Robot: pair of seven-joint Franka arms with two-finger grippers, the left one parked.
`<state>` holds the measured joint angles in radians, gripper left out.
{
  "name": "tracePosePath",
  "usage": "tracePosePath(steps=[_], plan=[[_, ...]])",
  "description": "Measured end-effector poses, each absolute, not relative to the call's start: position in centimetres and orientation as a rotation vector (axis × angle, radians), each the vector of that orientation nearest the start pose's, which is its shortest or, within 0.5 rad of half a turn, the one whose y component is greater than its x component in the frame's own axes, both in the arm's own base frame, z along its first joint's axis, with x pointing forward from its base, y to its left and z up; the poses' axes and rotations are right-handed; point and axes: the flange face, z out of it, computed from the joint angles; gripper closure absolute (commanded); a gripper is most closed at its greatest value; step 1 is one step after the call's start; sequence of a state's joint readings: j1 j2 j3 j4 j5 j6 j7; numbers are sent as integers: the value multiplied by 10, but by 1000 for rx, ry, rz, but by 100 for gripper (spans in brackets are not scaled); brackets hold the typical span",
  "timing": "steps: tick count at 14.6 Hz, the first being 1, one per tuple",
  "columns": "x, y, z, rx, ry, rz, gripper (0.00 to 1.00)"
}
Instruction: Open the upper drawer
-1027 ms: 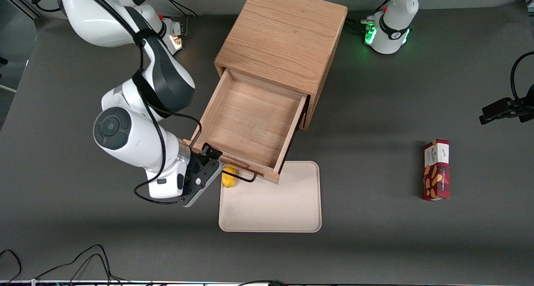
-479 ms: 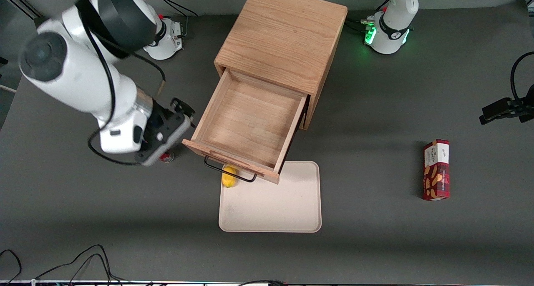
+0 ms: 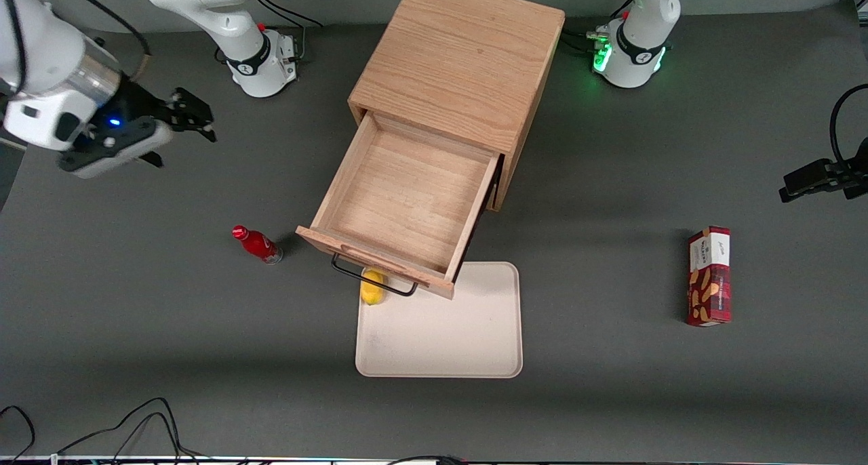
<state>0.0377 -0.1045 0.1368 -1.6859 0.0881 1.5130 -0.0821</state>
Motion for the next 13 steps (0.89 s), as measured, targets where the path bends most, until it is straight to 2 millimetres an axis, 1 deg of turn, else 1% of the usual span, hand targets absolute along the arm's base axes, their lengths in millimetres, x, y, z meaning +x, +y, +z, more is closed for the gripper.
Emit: tracePosePath(steps=[1, 2, 4, 6, 8, 13], plan=[[501, 90, 620, -3061, -259, 140, 0], [499, 82, 618, -3068, -171, 159, 0], [501, 67, 615, -3073, -55, 173, 0], [504, 48, 615, -3072, 5, 171, 0], [505, 42, 613, -3073, 28, 174, 0], [517, 41, 600, -3108, 58, 110, 0]])
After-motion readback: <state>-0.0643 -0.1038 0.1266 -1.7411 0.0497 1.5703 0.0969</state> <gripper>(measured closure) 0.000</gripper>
